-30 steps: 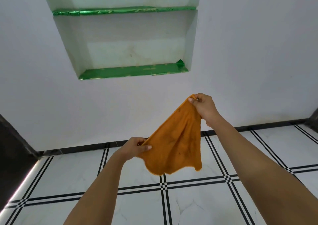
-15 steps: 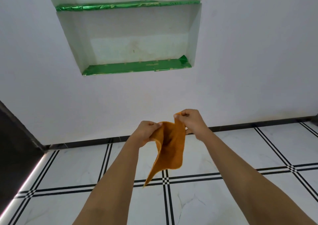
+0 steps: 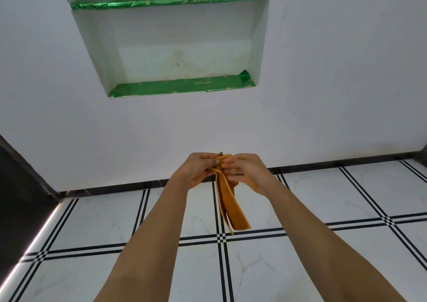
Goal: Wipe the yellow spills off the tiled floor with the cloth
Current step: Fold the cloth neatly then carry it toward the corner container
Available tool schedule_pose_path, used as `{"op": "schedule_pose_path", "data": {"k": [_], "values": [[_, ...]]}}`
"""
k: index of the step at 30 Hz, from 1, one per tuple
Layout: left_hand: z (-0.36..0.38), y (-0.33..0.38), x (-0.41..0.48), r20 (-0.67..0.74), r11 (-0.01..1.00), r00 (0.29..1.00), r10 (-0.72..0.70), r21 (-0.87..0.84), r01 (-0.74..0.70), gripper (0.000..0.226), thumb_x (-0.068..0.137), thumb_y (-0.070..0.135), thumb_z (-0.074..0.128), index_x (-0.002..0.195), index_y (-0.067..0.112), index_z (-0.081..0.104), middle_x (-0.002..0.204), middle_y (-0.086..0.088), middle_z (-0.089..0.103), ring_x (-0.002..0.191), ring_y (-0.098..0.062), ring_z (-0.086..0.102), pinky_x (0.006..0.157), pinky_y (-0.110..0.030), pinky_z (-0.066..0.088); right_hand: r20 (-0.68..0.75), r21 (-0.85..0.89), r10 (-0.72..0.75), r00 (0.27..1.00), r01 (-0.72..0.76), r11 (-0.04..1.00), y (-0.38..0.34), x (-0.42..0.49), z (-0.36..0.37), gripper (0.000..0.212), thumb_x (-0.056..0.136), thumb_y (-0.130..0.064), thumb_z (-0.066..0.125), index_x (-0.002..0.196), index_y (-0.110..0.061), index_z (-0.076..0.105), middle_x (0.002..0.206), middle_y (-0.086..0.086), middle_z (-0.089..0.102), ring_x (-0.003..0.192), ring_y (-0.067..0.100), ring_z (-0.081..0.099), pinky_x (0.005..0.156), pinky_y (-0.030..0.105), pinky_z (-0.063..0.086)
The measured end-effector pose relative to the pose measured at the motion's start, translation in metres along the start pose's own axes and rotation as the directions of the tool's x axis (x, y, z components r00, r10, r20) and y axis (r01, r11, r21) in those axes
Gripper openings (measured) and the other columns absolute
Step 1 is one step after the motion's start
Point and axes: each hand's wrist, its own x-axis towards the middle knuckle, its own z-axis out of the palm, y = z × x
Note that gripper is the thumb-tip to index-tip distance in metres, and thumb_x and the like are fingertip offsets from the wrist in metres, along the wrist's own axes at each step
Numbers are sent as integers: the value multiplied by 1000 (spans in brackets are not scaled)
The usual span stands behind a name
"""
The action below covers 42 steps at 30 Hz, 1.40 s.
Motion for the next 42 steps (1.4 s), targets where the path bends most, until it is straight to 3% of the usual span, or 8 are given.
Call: {"op": "schedule_pose_path", "data": {"k": [4,13,23,28,31,34,38,42], "values": [[3,11,-2,-72,930,994,86,364,-54,17,93,10,53,104,7,65,102,-10,62,90,-21,59,78,-30,50,-252,-253,-3,968,-63,965,11,14,-10,30,87,-10,62,115,-17,53,126,12,55,109,28,57,81,36,54],[-3,36,-13,74,774,975,208,597,-210,16,96,18,46,96,20,62,104,1,58,96,-17,54,81,-28,46,34,-593,-6,999,25,805,-1,19,-17,70,79,-33,72,138,-19,38,136,11,47,120,28,50,94,36,45],[-29,18,-18,-115,873,946,304,431,-229,17,96,12,47,100,18,62,106,0,57,103,-20,51,80,-29,41,72,-553,-53,996,84,829,-20,2,-21,22,83,-28,68,95,-10,63,92,3,61,93,17,56,82,29,44],[-37,69,-19,-149,930,919,366,50,-363,29,92,27,55,118,17,55,110,-4,60,105,-25,56,86,-38,50,0,-165,-210,978,207,964,-72,0,-25,46,85,-37,62,121,-9,54,120,10,60,107,27,58,93,47,49],[-36,66,-13,20,991,1000,21,-132,-18,76,84,68,36,122,4,51,83,-7,62,76,-22,60,75,-38,51,-14,-58,36,999,-36,998,-69,11,-27,86,71,-69,57,133,-11,43,129,15,55,114,36,55,95,59,43],[-30,-2,-17,217,954,937,-274,-65,294,97,75,82,26,115,1,58,96,-14,67,89,-28,63,87,-42,49,131,-85,305,943,-296,951,-11,4,-34,95,56,-67,72,130,-13,47,124,16,61,110,35,60,94,60,44],[-16,-38,-23,165,969,955,-245,33,243,45,86,44,57,118,13,62,121,-12,62,110,-27,59,95,-46,47,173,-96,295,940,-281,955,4,3,-42,52,77,-20,73,123,-6,55,116,17,63,106,32,61,93,51,48],[-18,-17,-11,18,940,998,-54,-336,57,35,88,24,61,120,9,57,120,-13,62,109,-31,59,86,-49,52,161,134,201,966,-223,966,-6,13,-47,54,74,-20,73,123,-13,50,122,14,60,111,32,58,90,49,49]]}}
